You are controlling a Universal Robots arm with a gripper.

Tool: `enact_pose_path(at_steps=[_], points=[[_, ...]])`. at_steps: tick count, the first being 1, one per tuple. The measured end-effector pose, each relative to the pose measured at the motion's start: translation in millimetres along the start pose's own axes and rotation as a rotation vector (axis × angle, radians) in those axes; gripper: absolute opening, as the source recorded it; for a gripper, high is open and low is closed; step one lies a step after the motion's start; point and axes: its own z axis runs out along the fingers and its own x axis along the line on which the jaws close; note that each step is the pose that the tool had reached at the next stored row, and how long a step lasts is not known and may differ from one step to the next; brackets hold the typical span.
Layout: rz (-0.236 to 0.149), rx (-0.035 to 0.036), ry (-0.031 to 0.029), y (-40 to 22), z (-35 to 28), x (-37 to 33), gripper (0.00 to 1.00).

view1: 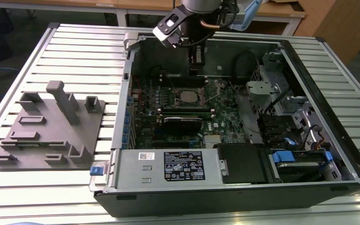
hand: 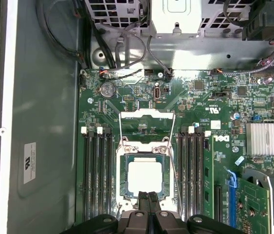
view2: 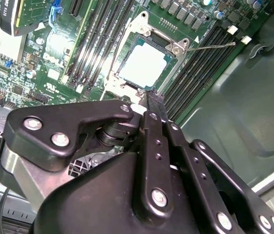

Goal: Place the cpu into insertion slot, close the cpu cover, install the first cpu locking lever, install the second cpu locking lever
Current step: 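Close the cpu cover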

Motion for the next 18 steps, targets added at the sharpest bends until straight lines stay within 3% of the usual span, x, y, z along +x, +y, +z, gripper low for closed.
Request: enact_pose_path(at_steps=[18], points=[[0.000, -0.0002, 0.0003, 0.2, -4.1, 0.1, 0.10]])
